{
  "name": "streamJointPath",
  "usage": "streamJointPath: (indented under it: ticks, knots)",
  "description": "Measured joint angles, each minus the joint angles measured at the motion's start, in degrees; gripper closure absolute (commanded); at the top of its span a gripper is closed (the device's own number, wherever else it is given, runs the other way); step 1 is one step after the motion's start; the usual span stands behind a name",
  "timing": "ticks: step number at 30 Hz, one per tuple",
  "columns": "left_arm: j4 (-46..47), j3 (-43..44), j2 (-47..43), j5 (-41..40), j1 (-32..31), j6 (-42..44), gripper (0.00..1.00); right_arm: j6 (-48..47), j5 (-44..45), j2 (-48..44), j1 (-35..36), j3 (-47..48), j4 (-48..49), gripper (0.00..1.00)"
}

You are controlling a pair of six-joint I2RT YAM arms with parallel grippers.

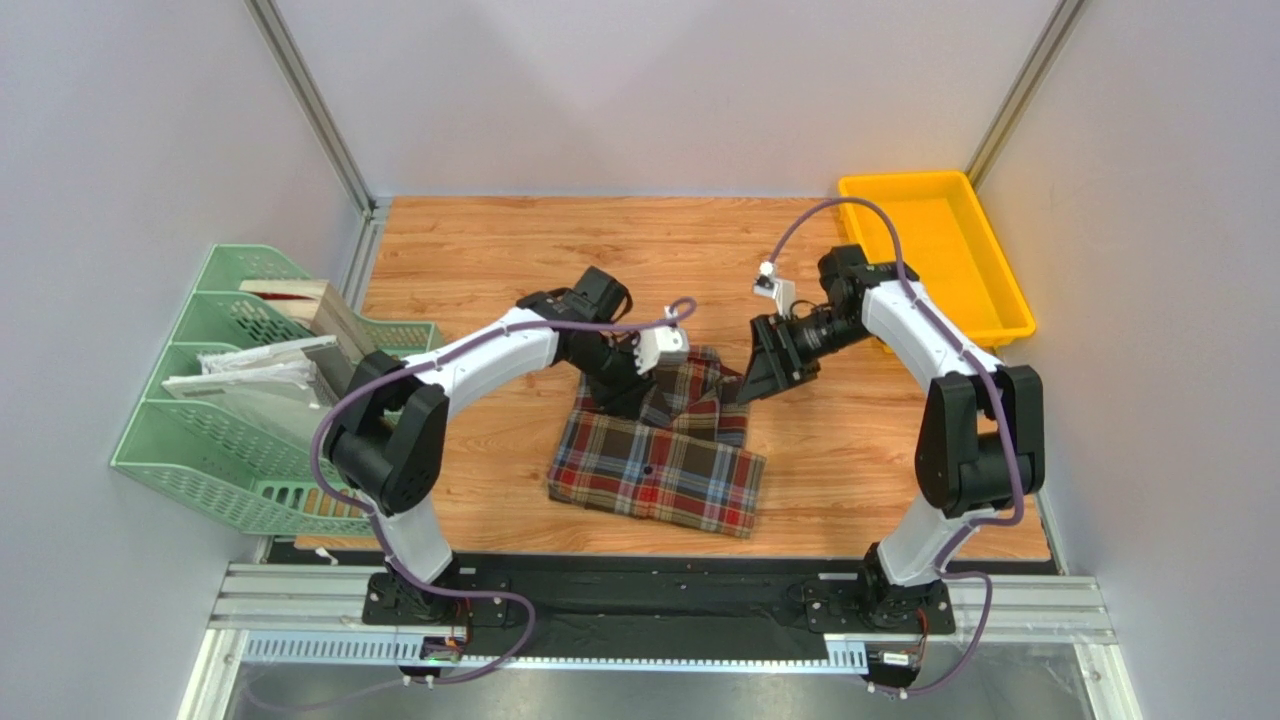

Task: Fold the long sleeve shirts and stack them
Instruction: Fold the shirt

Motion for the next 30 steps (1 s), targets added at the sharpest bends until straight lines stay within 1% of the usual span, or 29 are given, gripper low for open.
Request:
streamJointPath:
  ticks: [1, 4, 7, 10, 14, 16, 17, 21, 28, 30]
  knots:
    - [-1.4, 1.0, 0.3, 1.4, 1.6, -0.5, 0.5, 0.5, 0.0, -1.5, 0.0, -2.3, 0.2, 0.15]
    - [-4.3, 2.4, 0.2, 6.0, 6.3, -2.1, 0.45, 3.2, 0.3, -4.8, 0.0, -8.4, 3.1, 0.14]
    - [-6.8, 2.4, -0.4, 9.7, 11.2, -3.4, 0.43, 6.1, 1.2, -7.8, 0.0, -13.0, 6.4, 0.14]
    - [-8.9, 2.1, -1.4, 11.5, 14.6, -3.7, 0.41, 7.0, 1.8, -9.7, 0.0, -14.7, 7.6, 0.14]
    - [-11.3, 2.0, -1.6, 12.5, 15.0, -3.7, 0.39, 5.1, 2.6, -9.9, 0.9, -15.0, 7.6, 0.16]
    - [-11.8, 2.0, -1.4, 12.5, 14.9, -3.7, 0.38, 4.0, 2.9, -9.9, 1.6, -15.8, 7.6, 0.19]
    - [-11.9, 2.0, -1.2, 12.4, 14.9, -3.8, 0.37, 3.3, 3.1, -9.9, 2.2, -16.5, 7.6, 0.23]
    - [-12.1, 2.0, 1.4, 12.3, 15.0, -3.9, 0.36, 1.6, 4.5, -9.9, 4.4, -18.6, 7.6, 0.29]
    - [-13.1, 2.0, 4.6, 11.4, 15.3, -3.8, 0.35, -0.7, 5.6, -8.9, 7.0, -19.3, 8.0, 0.34]
    - [-13.5, 2.0, 5.4, 11.3, 15.4, -3.8, 0.35, -0.9, 5.7, -8.3, 7.4, -19.3, 8.2, 0.38]
